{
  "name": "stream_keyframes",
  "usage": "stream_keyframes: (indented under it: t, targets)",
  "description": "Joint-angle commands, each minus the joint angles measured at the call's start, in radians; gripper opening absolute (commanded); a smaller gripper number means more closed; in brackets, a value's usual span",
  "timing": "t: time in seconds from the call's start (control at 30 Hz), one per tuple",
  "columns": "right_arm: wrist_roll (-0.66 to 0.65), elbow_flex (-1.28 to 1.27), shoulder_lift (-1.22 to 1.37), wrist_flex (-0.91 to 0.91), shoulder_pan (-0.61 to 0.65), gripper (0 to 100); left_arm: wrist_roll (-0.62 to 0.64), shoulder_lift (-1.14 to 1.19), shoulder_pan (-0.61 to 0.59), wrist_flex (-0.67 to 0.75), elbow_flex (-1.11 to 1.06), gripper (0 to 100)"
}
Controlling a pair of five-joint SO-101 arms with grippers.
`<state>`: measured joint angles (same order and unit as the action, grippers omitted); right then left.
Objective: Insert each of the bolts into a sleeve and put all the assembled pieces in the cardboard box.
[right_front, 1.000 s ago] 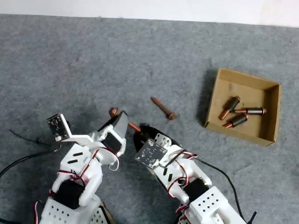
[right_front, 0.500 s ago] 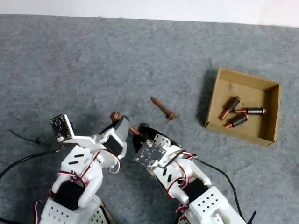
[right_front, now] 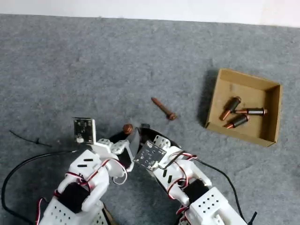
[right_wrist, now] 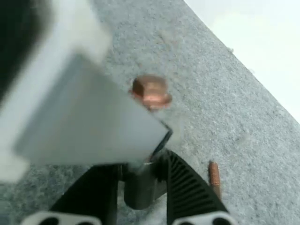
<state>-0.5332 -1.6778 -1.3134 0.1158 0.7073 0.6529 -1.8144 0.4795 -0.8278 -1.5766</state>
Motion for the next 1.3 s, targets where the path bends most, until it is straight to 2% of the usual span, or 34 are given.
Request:
stream_keyframes:
  t: [0.0,0.1,0.2,0.27,0.4,0.47,0.57,0.73,1.03,1.13,1.27]
  targets:
    - [-0.005,-0.099,-0.018,-0.004,-0.019,0.6,-0.014,-0.002,0.012,0.011,-0.002,17]
    - [-0.006,-0.099,-0.018,-0.004,-0.021,0.6,0.041,-0.002,0.010,0.014,-0.030,35]
    - [-0.003,-0.099,-0.018,-0.004,-0.048,0.6,0.095,-0.002,-0.070,0.021,-0.031,42]
    - [-0.003,-0.097,-0.018,-0.004,-0.062,0.6,0.181,-0.002,-0.200,0.087,0.001,41]
    - [-0.002,-0.093,-0.018,-0.005,-0.094,0.6,0.436,-0.002,-0.562,0.198,0.028,35]
    - [0.000,-0.077,-0.018,-0.005,-0.111,0.6,0.462,-0.002,-0.634,0.253,0.008,29]
    - [0.025,-0.070,-0.018,-0.005,-0.140,0.5,0.454,-0.002,-0.630,0.333,-0.042,17]
    - [0.112,-0.022,-0.019,-0.001,-0.242,0.5,0.359,-0.002,-0.627,0.440,-0.097,0]
    - [0.273,0.180,0.010,0.002,-0.682,0.5,0.347,-0.002,-0.631,0.470,-0.119,1]
    - [0.273,0.298,0.145,0.002,-0.746,0.5,0.347,-0.001,-0.627,0.470,-0.119,1]
    - [0.281,0.487,0.463,0.002,-0.803,0.5,0.345,0.002,-0.627,0.470,-0.119,1]
